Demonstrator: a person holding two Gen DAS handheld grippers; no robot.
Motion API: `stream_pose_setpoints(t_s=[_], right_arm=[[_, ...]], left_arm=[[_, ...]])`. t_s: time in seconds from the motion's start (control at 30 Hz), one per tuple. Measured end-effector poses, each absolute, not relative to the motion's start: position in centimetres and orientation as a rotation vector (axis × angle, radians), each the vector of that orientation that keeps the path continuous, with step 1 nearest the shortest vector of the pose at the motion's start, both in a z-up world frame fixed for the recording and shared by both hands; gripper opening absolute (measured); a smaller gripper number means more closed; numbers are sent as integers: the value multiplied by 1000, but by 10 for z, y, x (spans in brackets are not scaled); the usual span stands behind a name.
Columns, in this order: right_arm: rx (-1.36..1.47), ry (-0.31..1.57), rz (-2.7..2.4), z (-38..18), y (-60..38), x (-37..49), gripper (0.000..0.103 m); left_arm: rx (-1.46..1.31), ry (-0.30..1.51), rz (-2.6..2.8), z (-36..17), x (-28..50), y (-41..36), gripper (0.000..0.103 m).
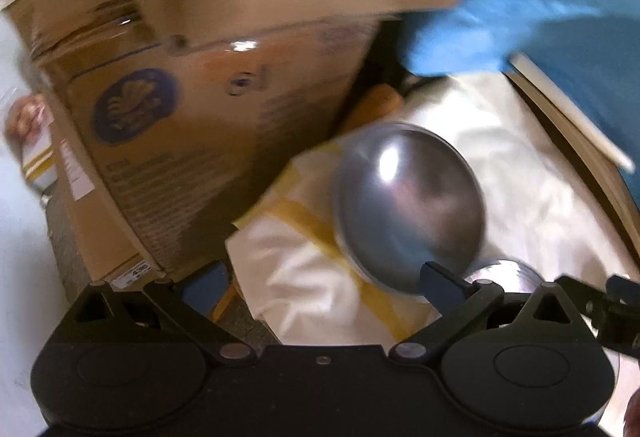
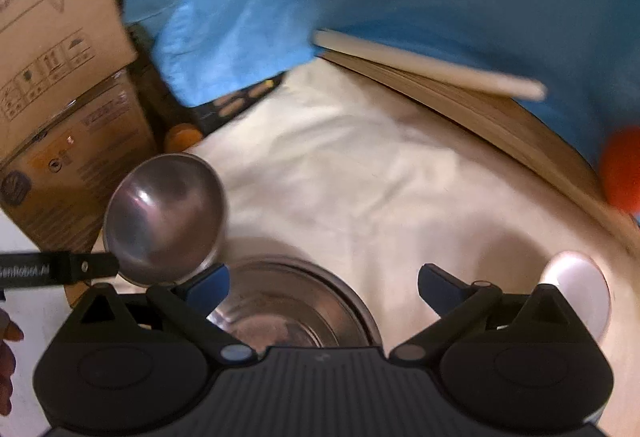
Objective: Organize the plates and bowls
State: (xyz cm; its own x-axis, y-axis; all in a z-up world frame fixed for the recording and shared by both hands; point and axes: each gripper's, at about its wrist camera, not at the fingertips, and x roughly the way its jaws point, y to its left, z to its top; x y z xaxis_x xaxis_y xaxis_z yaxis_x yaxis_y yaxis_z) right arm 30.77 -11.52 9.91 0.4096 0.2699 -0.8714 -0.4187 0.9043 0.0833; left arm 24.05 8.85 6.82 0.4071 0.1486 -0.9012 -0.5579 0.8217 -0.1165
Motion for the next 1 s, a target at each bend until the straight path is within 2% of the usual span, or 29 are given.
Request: stream_pose_setpoints(t_s=[0.5,0.8,0.9,0.97,1.0], right_arm=[[-271,1148,548,64,-52,354,102],[-279,1192,583,49,-40,364,88],[-274,1202,588,47,-39,365,81],[-261,1208,594,45,-39,367,75],[-254,1210,601,45,-38,367,70]], left_arm=[[-600,1096,530,44,256,110,102],[-611,1129,527,38,265,107,101],[-621,1129,534,36,265,107,94],[-623,1127,538,37,264,109,81],[-622,1123,541,37,264,109,78]])
